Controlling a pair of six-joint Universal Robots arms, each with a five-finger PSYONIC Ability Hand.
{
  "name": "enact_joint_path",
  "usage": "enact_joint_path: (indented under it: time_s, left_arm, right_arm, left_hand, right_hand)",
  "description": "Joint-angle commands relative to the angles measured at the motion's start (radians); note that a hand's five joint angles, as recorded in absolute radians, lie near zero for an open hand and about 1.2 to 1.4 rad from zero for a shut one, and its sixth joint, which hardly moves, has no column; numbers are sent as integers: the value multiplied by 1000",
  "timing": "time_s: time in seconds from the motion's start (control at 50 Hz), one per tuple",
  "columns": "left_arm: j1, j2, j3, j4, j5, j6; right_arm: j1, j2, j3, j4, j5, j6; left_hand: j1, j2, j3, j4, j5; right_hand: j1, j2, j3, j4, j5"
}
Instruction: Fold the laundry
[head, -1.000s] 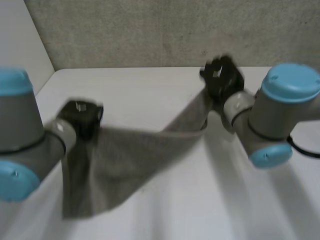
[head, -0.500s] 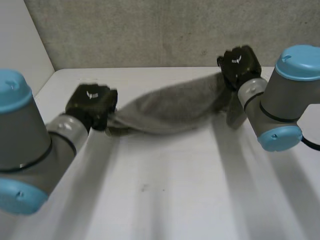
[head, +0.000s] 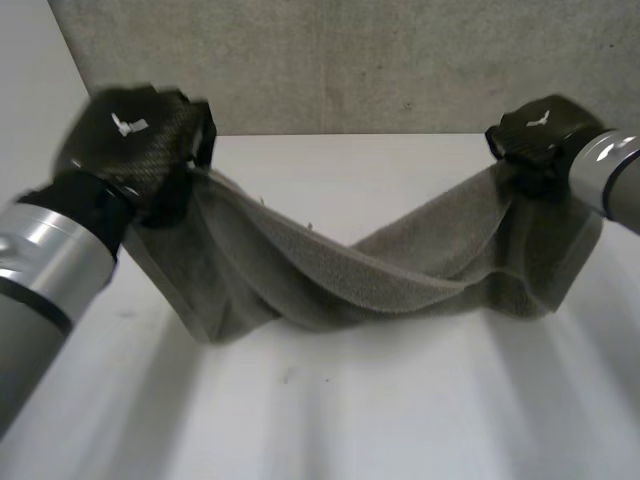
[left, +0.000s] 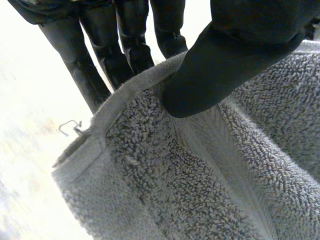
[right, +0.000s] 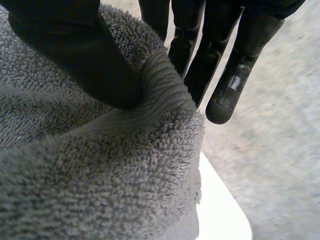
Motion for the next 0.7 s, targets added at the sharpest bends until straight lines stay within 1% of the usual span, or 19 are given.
enact_joint_path:
  time_s: [0.02, 0.04, 0.06, 0.08, 0.1, 0.12, 0.14, 0.16, 0.18, 0.26, 0.28, 0.3, 0.34, 0.36, 0.38, 0.46, 0.52, 0.58, 0.7]
  left_arm:
    - [68, -259, 9, 1, -1, -6]
    - [88, -306, 27, 1, -1, -6]
    - [88, -307, 27, 1, -1, -6]
    - [92, -348, 48, 1, -1, -8]
    - [95, -377, 68, 1, -2, -8]
    - [95, -377, 69, 1, -2, -8]
    - [97, -394, 87, 1, -2, -8]
    - [99, -399, 101, 1, -4, -8]
    - [99, -399, 101, 1, -4, -8]
    - [96, -377, 130, 1, -4, -8]
    - [95, -377, 130, 1, -4, -8]
    - [92, -359, 141, 1, -5, -8]
    - [88, -336, 147, 1, -5, -9]
    - [79, -312, 151, 1, -5, -9]
    - [79, -311, 151, 1, -5, -9]
    - [28, -246, 162, 1, -5, -20]
    - [-3, -204, 168, 1, -5, -35]
    - [-17, -186, 174, 1, -7, -41]
    - [-69, -124, 223, -2, -8, -48]
  right_arm:
    - [27, 291, -118, -93, 29, 1]
    - [27, 291, -118, -94, 29, 1]
    - [36, 351, -155, -130, 56, 1]
    - [42, 401, -188, -162, 98, 0]
    - [42, 402, -189, -163, 98, 0]
    - [48, 435, -216, -190, 144, 0]
    - [49, 436, -216, -190, 144, 0]
    - [52, 449, -236, -210, 188, 1]
    - [53, 443, -241, -221, 222, 6]
    - [55, 382, -218, -223, 238, 27]
    - [53, 332, -186, -223, 221, 52]
    - [53, 331, -186, -223, 221, 52]
    - [49, 225, -91, -221, 163, 110]
    - [49, 224, -91, -221, 162, 110]
    - [42, 169, -37, -223, 126, 134]
    - [42, 30, 118, -217, 45, 234]
    - [44, -2, 167, -216, 27, 279]
    - [42, -46, 299, -216, 11, 416]
    - [39, -78, 417, -227, 0, 517]
  left_hand:
    - [209, 178, 179, 178, 186]
    - [209, 178, 179, 178, 186]
    - [209, 178, 179, 178, 186]
    - [209, 178, 179, 178, 186]
    - [209, 178, 179, 178, 186]
    - [209, 178, 179, 178, 186]
    - [209, 178, 179, 178, 186]
    - [209, 178, 179, 178, 186]
    - [209, 178, 179, 178, 186]
    - [209, 178, 179, 178, 186]
    - [209, 178, 179, 178, 186]
    - [209, 178, 179, 178, 186]
    - [209, 178, 179, 178, 186]
    - [209, 178, 179, 178, 186]
    - [209, 178, 179, 178, 186]
    - [209, 178, 179, 178, 186]
    - [209, 178, 179, 178, 186]
    - [209, 178, 179, 178, 186]
    - [209, 178, 179, 178, 186]
  right_hand:
    - [448, 224, 209, 200, 235]
    - [448, 224, 209, 200, 235]
    - [408, 184, 169, 160, 195]
    - [-78, -302, -316, -325, -291]
    - [-82, -307, -321, -330, -296]
    - [-582, -807, -821, -830, -796]
    - [-587, -812, -826, -835, -801]
    - [-774, -998, -1013, -1022, -987]
    - [-774, -998, -1013, -1022, -987]
    - [-774, -998, -1013, -1022, -987]
    - [-774, -998, -1013, -1022, -987]
    - [-774, -998, -1013, -1022, -987]
    - [-774, -998, -1013, -1022, -987]
    - [-774, -998, -1013, -1022, -987]
    - [-774, -998, -1013, -1022, -987]
    - [-774, -998, -1013, -1022, -987]
    - [-774, -998, -1013, -1022, -987]
    - [-676, -900, -914, -923, -889]
    - [-661, -885, -900, -909, -874]
